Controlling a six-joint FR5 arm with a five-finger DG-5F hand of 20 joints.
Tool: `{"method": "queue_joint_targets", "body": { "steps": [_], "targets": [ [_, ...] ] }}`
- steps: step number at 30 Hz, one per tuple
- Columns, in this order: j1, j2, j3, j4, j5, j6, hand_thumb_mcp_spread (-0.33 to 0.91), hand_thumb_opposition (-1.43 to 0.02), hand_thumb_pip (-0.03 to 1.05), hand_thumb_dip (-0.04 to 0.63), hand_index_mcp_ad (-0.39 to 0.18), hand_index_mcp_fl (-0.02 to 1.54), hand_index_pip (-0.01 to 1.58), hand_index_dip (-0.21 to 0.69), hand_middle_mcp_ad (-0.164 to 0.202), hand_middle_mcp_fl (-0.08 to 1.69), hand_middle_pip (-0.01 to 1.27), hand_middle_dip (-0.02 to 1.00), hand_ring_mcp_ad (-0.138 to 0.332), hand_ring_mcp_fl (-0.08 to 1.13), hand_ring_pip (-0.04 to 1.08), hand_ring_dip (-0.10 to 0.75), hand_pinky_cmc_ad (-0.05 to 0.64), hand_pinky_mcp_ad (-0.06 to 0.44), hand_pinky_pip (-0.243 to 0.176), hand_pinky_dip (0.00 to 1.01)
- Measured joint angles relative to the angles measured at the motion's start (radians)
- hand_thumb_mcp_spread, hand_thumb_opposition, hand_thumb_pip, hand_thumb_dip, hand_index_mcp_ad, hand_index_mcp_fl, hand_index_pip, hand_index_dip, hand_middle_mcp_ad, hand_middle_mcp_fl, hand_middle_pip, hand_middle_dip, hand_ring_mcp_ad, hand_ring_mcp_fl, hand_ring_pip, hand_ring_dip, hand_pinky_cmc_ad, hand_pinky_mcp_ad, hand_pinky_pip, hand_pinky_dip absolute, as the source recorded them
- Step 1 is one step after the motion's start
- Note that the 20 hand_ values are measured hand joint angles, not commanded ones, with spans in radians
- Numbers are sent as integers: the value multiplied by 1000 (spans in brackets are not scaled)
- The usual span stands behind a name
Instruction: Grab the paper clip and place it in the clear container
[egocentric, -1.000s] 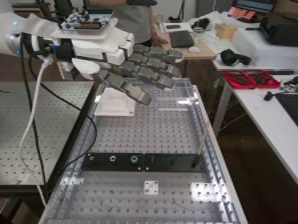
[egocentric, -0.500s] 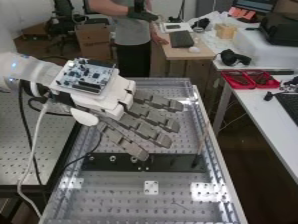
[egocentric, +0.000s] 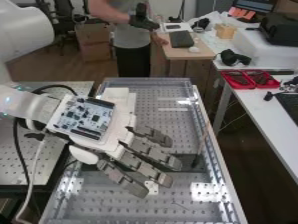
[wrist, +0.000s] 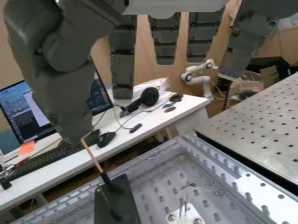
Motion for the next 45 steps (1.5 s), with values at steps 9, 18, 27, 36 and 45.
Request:
{"method": "queue_joint_targets", "body": {
  "steps": [9, 18, 27, 36, 45],
  "targets": [
    [-42, -101, 48, 23, -53, 13, 358, -791, 641, 192, -155, 326, 1012, -24, 106, -7, 127, 155, 168, 0, 94, 63, 340, 295, -96, 436],
    [-66, -182, 97, 57, -99, 5, 379, -819, 641, 206, -162, 279, 1262, 35, 108, -7, 127, 157, 164, 0, 87, 73, 340, 297, -93, 375],
    [-86, -232, 129, 97, -164, -4, 394, -817, 644, 206, -188, 253, 1396, 63, 110, -7, 127, 157, 164, 0, 87, 73, 340, 297, -93, 330],
    [-104, -275, 149, 128, -190, -4, 426, -817, 644, 206, -204, 255, 1443, 75, 106, -7, 127, 157, 155, 0, 87, 73, 337, 278, -93, 316],
    [-102, -278, 123, 181, -181, -52, 426, -817, 644, 206, -204, 257, 1464, 75, 106, -7, 131, 157, 150, 0, 86, 73, 335, 278, -93, 288]
  ]
}}
